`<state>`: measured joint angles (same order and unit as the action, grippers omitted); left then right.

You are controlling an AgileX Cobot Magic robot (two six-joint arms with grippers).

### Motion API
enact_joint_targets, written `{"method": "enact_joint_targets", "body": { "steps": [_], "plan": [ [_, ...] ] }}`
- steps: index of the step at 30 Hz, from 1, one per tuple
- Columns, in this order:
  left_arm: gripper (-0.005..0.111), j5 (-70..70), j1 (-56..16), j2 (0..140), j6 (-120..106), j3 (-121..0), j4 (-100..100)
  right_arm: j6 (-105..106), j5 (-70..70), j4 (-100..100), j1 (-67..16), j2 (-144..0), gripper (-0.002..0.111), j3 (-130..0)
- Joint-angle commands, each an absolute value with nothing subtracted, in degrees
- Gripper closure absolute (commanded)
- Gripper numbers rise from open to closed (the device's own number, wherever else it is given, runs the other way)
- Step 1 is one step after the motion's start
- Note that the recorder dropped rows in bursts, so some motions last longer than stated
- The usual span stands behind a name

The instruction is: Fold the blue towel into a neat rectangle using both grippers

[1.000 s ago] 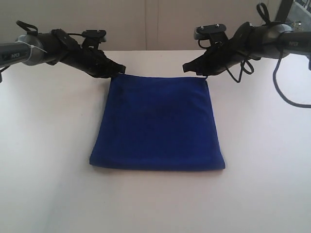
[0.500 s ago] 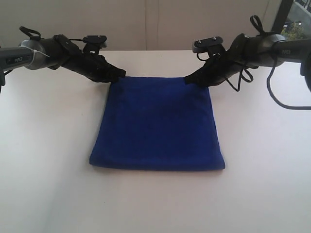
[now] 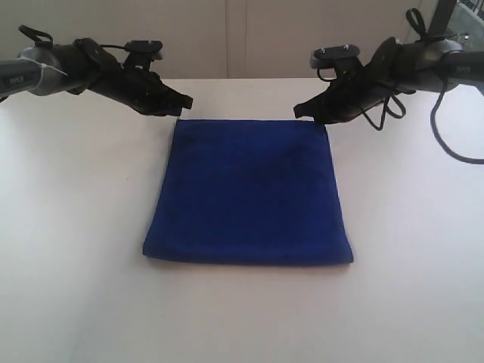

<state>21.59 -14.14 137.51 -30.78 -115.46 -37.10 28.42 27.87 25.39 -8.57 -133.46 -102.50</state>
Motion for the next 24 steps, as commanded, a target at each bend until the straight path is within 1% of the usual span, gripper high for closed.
{"method": "enact_joint_targets", "body": {
  "steps": [1,2,4,6,7,9,14,18,21,24],
  "plan": [
    [0.107,28.2,-13.8,130.0,-31.3,-115.4,-29.3,28.2,35.4,24.7,-8.0,-125.7,0.108,-102.7],
    [0.107,33.1,-13.8,127.9,-31.3,-115.4,-27.4,28.2,41.1,24.4,-8.0,-123.6,0.108,-102.7],
    [0.107,39.3,-13.8,126.1,-31.3,-115.4,-26.0,28.2,46.9,24.4,-8.0,-122.1,0.108,-102.7],
    [0.107,53.3,-13.8,124.1,-31.5,-115.4,-25.6,25.2,59.9,24.5,-8.2,-119.9,0.108,-102.2],
    [0.107,60.4,-14.0,123.7,-31.5,-115.3,-25.6,24.4,62.7,24.6,-9.0,-118.2,0.108,-100.5],
    [0.107,66.6,-14.7,122.3,-29.6,-113.4,-25.7,23.2,63.1,24.6,-10.8,-114.7,0.108,-95.3],
    [0.107,67.2,-16.6,116.7,-27.9,-106.5,-26.0,22.0,59.8,24.6,-14.4,-108.1,0.108,-85.5],
    [0.107,66.3,-18.9,111.6,-27.6,-98.0,-26.0,20.7,55.1,24.6,-16.2,-103.6,0.108,-77.3],
    [0.107,61.7,-20.8,108.6,-27.2,-90.8,-26.0,20.5,51.5,25.2,-17.3,-102.1,0.108,-71.8],
    [0.107,54.1,-22.6,107.3,-26.9,-83.4,-26.0,20.5,47.0,26.4,-18.5,-101.8,0.108,-66.7]
  ]
}}
